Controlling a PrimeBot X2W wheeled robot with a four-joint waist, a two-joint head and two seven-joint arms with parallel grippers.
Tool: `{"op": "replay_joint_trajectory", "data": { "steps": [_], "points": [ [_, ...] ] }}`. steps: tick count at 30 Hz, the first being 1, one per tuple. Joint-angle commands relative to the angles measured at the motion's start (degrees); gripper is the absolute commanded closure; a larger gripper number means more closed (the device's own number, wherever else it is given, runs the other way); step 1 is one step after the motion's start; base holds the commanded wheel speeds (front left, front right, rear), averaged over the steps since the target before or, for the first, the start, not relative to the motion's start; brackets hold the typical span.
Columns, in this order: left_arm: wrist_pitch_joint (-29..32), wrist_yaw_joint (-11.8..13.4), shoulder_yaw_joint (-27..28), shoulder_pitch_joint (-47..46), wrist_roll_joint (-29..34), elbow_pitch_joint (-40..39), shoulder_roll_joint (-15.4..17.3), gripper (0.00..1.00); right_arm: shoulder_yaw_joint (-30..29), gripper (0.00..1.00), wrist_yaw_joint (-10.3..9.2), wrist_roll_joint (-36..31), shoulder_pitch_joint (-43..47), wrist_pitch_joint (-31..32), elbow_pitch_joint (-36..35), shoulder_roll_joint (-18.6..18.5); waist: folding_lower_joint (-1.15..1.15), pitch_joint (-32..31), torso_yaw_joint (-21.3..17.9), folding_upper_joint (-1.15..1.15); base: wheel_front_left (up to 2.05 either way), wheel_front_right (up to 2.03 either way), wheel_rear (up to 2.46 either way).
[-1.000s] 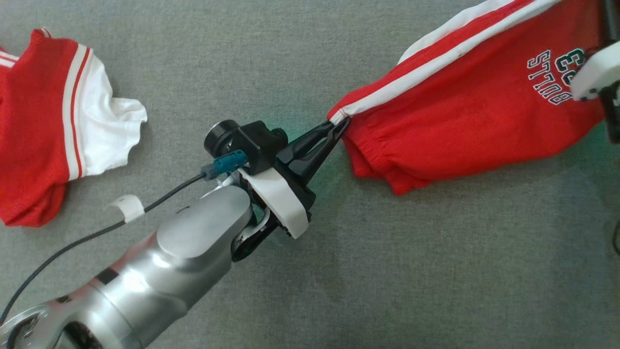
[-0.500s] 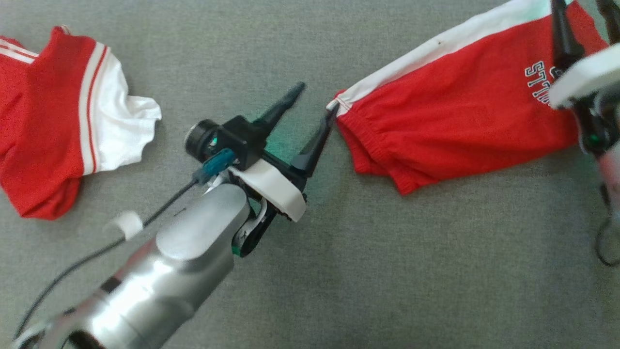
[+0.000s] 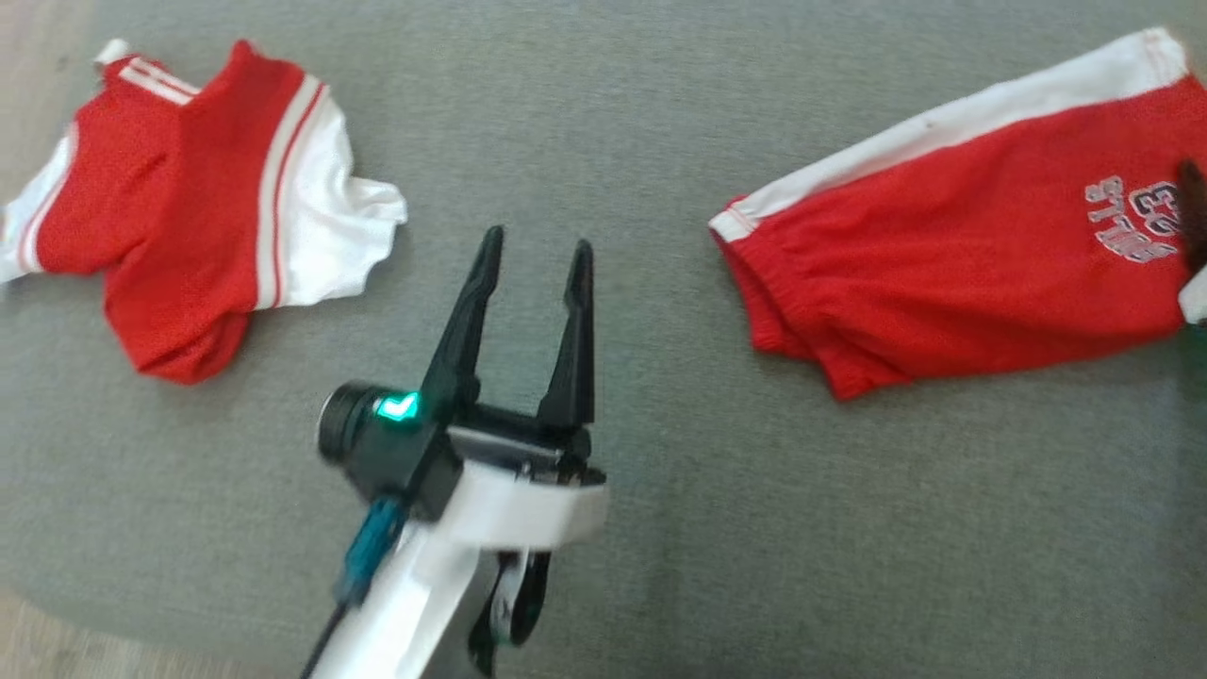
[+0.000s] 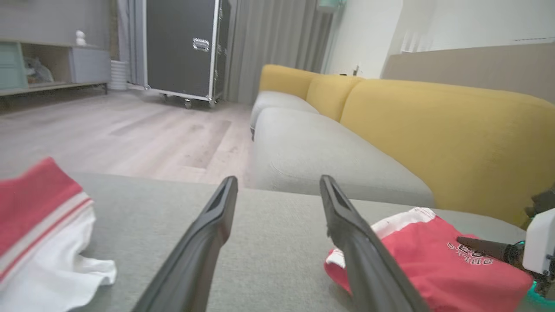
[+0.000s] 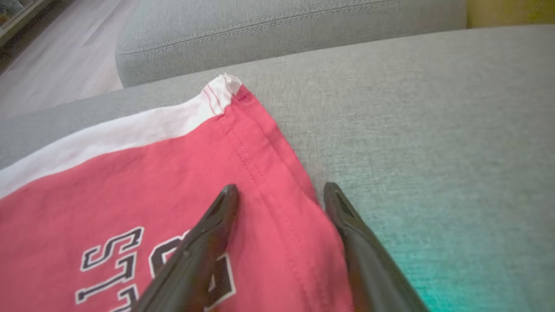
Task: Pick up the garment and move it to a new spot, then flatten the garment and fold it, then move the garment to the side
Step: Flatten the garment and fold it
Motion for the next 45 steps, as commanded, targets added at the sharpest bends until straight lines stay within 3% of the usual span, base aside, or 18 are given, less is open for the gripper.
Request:
{"op": "replay_joint_trajectory", "data": {
  "steps": [1,2,3,4,5,11,22,30,38,45],
  "points": [
    [-0.3,0.5,2.7,0.8,1.8,-3.3,0.0,0.0,0.8,0.0,-0.04,1.3,1.4,1.3,-0.3,-1.7,0.01,-0.2,1.0,0.0,0.0,0.0,0.0],
    [-0.3,0.7,3.2,2.2,3.2,-4.4,-0.2,0.0,0.8,0.07,-0.04,2.3,1.6,2.3,0.0,-1.9,0.01,-0.4,1.4,0.0,0.0,0.0,0.0],
    [-0.3,0.8,3.7,3.5,4.2,-5.3,-0.5,0.0,0.6,0.55,-0.04,3.4,1.8,3.2,0.3,-2.0,0.01,-0.6,1.8,0.0,0.0,0.0,0.0],
    [-0.3,0.8,4.1,4.8,4.8,-5.8,-0.7,0.0,0.4,0.92,-0.04,4.5,2.0,3.9,0.6,-2.0,0.01,-1.0,2.1,0.0,0.0,0.0,0.0],
    [-0.3,0.7,4.5,6.0,5.5,-6.0,-0.8,0.0,0.2,1.0,-0.04,5.5,2.2,4.5,1.0,-2.0,0.01,-1.4,2.2,0.0,0.0,0.0,0.0],
    [-0.3,0.0,6.2,9.9,9.6,-4.9,-1.1,0.0,-0.2,1.0,-0.04,9.3,4.1,3.6,2.0,-1.4,0.01,-5.0,0.8,0.0,0.0,0.0,0.0],
    [-0.3,-1.9,10.2,13.1,11.4,-3.7,-1.4,0.0,2.7,1.0,-0.04,9.5,11.7,-2.4,0.3,-4.1,0.01,-11.5,-7.0,0.0,0.0,0.0,0.0],
    [-0.3,-4.0,11.2,14.2,11.1,-2.4,-1.6,0.0,3.0,1.0,-0.04,7.3,11.4,-9.5,-3.7,-4.7,0.01,-12.9,-8.7,0.0,0.0,0.0,0.0],
    [-0.3,-5.5,11.8,15.0,10.9,-1.2,-1.7,0.0,6.0,1.0,-0.04,3.0,9.9,-13.5,-14.1,-0.9,0.01,-14.5,-7.1,0.0,0.0,0.0,0.0],
    [-0.3,-6.2,12.3,16.1,10.7,-0.6,-1.8,0.0,11.0,1.0,-0.04,-0.4,14.1,-12.4,-22.4,6.4,0.01,-16.4,-5.0,0.0,0.0,0.0,0.0]
  ]
}}
